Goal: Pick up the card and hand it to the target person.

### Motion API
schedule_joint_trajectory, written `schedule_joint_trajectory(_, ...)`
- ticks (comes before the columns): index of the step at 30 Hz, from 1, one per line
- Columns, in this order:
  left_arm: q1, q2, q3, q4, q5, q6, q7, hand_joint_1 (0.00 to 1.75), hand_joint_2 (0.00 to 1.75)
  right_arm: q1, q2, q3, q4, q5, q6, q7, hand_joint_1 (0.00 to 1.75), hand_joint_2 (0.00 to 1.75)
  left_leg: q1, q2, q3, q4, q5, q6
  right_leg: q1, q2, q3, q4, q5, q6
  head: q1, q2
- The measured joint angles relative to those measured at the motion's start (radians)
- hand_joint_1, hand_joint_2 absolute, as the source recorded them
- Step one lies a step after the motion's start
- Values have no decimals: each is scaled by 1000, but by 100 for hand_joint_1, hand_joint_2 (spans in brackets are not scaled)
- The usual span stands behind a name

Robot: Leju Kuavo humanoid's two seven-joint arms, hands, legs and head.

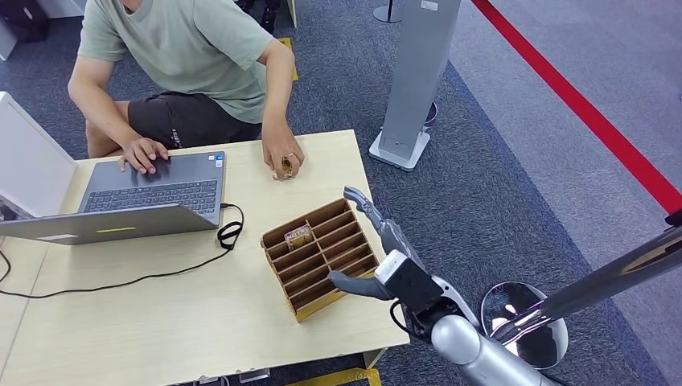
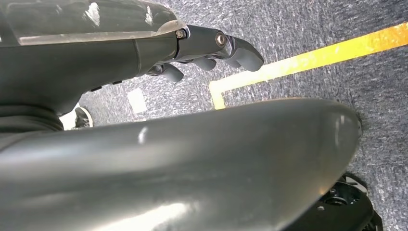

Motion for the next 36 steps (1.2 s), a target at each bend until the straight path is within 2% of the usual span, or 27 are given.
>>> schedule_joint_trajectory(7, -1, 0, 1, 0, -7, 2, -5, 0, 0, 149, 36, -48, 23, -93, 14, -147, 0, 175, 0, 0, 0, 0, 0, 0, 0, 0, 0, 0, 0, 0, 0, 0)
schedule_joint_trajectory(10, -1, 0, 2, 0, -8, 5, -6, 0, 0, 177, 58, -52, 51, -119, 16, -172, 0, 175, 0, 0, 0, 0, 0, 0, 0, 0, 0, 0, 0, 0, 0, 0)
schedule_joint_trajectory(20, -2, 0, 2, 0, -8, 10, -5, 0, 0, 191, 90, -51, 111, -123, 10, -153, 0, 175, 0, 1, 0, 0, 0, 0, 0, 0, 0, 0, 0, 0, 0, 0)
schedule_joint_trajectory(36, -2, 0, 1, 0, -23, 9, -3, 0, 0, 188, 98, -48, 149, -123, -27, -128, 0, 175, 0, 0, 0, 0, 0, 0, 0, 0, 0, 0, 0, 0, 0, 0)
